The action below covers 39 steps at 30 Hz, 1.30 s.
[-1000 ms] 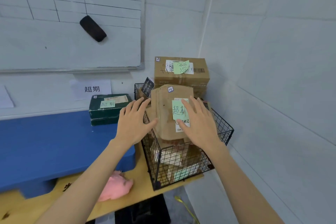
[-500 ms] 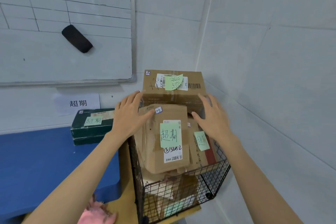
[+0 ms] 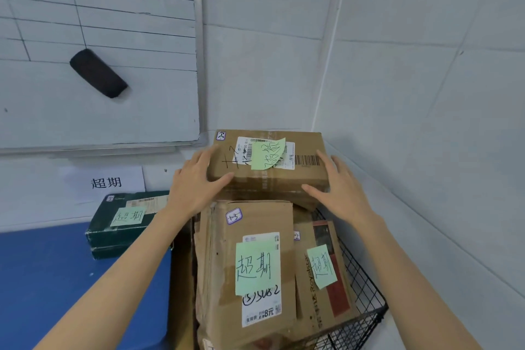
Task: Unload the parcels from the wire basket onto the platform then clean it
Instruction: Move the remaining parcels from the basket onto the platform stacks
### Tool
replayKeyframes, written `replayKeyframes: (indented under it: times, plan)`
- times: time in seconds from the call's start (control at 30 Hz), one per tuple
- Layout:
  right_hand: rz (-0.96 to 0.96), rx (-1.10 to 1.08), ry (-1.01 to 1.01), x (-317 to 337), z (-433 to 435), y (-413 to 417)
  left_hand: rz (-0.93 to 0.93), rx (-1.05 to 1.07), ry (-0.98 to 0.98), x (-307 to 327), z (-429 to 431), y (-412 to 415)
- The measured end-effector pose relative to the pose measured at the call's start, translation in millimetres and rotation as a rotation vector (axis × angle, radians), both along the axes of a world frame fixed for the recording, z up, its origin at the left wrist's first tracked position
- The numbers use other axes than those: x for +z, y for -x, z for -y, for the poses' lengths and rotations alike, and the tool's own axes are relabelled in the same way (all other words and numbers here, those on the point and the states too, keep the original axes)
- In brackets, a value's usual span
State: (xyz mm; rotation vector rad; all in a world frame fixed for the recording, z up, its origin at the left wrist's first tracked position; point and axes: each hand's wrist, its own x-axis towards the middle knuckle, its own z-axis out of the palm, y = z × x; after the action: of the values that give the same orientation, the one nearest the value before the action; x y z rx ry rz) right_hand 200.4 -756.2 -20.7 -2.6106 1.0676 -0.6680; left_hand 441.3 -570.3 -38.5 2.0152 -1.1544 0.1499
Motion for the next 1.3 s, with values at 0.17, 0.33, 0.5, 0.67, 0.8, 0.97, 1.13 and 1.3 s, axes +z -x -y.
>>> replayKeyframes:
  times: [0.17,0.33,0.5,0.67,0.8,0.97,1.13,1.3]
  plan:
    - [0.115,0.138,-0.084,-0.4,9.3,-3.8,-0.187,-0.027,0.093,-3.7,9.8,1.6]
    - [0.256,0.200,-0.163,4.6,9.3,-6.1,-0.292,-0.038,0.228,6.0,12.0,6.9]
    - [0.477,0.232,-0.273,27.9,5.2,-7.2,-0.254,-0.069,0.323,32.1,4.4,13.4]
    - [0.647,0.206,-0.289,49.7,0.4,-12.9,-0.244,-0.071,0.450,54.5,-5.5,15.0]
    - [0.714,0.171,-0.283,59.5,-2.2,-13.5,-0.279,-0.077,0.571,62.3,-12.3,17.9]
    - [0.724,0.159,-0.239,64.7,-7.1,-10.8,-0.259,-0.115,0.619,70.6,-19.5,20.6]
    - [0.756,0.202,-0.387,66.2,-9.0,-7.2,-0.218,-0.109,0.583,73.6,-21.9,22.0]
    - [0.785,0.215,-0.505,66.3,-4.2,-2.8,-0.278,-0.157,0.583,73.7,-24.8,31.6]
